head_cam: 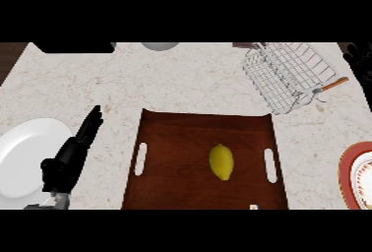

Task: Pick the lemon from the tray and place it in the tiered basket

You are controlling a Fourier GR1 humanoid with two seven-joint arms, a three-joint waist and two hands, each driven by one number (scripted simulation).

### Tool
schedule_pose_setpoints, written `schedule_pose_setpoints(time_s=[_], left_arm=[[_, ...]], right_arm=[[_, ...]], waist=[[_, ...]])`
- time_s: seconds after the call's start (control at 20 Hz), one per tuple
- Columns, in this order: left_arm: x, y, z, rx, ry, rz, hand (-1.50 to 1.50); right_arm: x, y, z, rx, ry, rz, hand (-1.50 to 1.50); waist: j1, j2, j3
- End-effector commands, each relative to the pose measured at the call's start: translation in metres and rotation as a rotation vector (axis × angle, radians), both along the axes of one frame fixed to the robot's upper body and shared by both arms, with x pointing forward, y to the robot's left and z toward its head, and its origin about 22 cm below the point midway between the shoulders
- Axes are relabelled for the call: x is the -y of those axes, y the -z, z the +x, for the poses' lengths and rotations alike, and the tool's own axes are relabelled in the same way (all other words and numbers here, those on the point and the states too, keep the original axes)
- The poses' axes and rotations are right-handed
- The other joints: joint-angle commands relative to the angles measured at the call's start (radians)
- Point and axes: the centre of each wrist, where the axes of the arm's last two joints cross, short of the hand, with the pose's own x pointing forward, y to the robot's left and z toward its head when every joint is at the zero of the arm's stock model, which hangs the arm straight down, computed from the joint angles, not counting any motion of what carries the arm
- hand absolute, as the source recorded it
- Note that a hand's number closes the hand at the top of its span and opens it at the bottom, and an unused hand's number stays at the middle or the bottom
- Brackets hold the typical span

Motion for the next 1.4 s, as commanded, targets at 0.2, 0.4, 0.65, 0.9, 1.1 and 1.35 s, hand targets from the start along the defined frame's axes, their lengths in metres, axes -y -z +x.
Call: schedule_pose_setpoints(time_s=[0.2,0.4,0.65,0.9,1.1,1.35], left_arm=[[-0.054,-0.029,0.020,0.098,-0.201,0.184,0.00],[-0.057,-0.017,0.010,0.054,-0.236,0.161,0.00],[-0.058,-0.011,0.016,0.036,-0.246,0.176,0.00],[-0.044,-0.019,0.031,0.065,-0.206,0.179,0.00],[-0.047,-0.025,0.032,0.074,-0.196,0.180,0.00],[-0.043,-0.014,0.030,0.055,-0.180,0.170,0.00]], right_arm=[[-0.080,0.064,-0.033,-0.036,0.267,0.385,1.50],[-0.010,0.138,-0.077,-0.278,0.781,0.192,-1.50],[-0.095,0.148,-0.120,-0.180,0.902,0.246,-1.50],[-0.117,0.133,-0.159,-0.326,0.762,0.091,-1.50],[-0.115,0.129,-0.171,-0.533,0.617,-0.090,-1.50],[-0.131,0.078,-0.156,-0.642,0.564,-0.182,-1.50]], waist=[[-0.026,-0.027,-0.007],[-0.097,-0.009,-0.015],[-0.071,-0.027,-0.015],[-0.046,-0.020,-0.017],[-0.008,-0.014,-0.020],[0.019,-0.013,-0.018]])
